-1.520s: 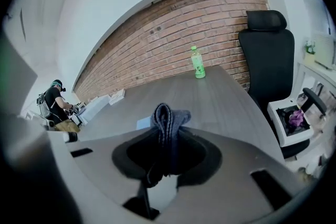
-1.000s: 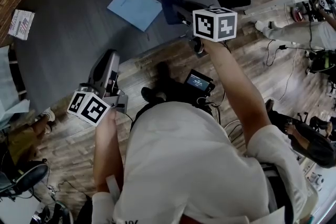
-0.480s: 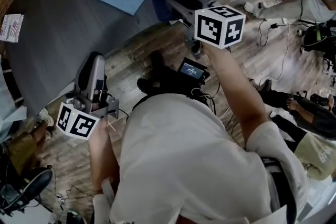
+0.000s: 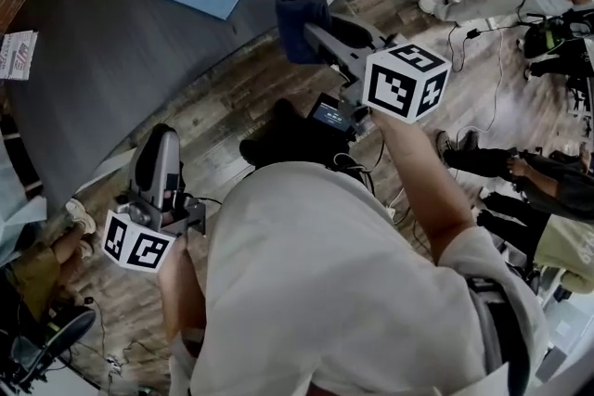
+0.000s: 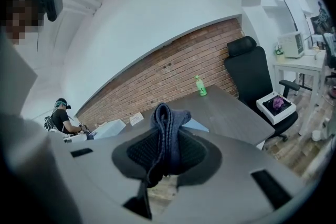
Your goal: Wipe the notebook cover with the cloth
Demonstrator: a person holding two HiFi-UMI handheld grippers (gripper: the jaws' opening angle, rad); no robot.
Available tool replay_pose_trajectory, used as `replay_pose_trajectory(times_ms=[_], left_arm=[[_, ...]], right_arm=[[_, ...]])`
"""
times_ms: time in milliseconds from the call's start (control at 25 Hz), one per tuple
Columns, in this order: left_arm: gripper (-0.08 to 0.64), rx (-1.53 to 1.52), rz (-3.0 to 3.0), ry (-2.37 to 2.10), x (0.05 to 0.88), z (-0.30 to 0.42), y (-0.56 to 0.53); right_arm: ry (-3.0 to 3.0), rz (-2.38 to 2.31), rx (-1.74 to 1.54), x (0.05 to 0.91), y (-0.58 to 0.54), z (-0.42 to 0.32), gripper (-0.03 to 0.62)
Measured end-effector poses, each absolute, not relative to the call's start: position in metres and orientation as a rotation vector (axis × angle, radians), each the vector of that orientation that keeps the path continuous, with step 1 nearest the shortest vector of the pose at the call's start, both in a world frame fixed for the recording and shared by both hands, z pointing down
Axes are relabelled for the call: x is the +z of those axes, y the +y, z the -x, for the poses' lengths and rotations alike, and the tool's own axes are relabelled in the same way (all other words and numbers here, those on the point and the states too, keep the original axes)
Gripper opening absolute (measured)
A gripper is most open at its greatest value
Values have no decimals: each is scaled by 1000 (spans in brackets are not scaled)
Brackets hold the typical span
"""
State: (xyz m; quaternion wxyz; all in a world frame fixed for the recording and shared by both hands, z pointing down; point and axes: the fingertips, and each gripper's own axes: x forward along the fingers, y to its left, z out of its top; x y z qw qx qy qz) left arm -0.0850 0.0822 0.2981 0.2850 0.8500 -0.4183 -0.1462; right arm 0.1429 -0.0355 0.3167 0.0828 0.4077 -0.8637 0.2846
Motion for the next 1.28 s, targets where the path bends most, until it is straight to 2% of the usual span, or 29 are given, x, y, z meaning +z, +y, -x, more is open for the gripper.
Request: replay_pose_trajectory(times_ms=[280, 640, 1280], left_arm=[[71, -403, -2309, -1161, 280, 79, 87], [69, -409, -2333, -1142, 261, 34, 63], [69, -368, -2335, -1121, 265, -6, 59]], right_arm=[[-2622, -1170, 842, 298, -22, -156, 101], [-2677, -1106, 810, 268, -20, -176, 101], [-2702, -1123, 734, 260, -22, -198, 100]])
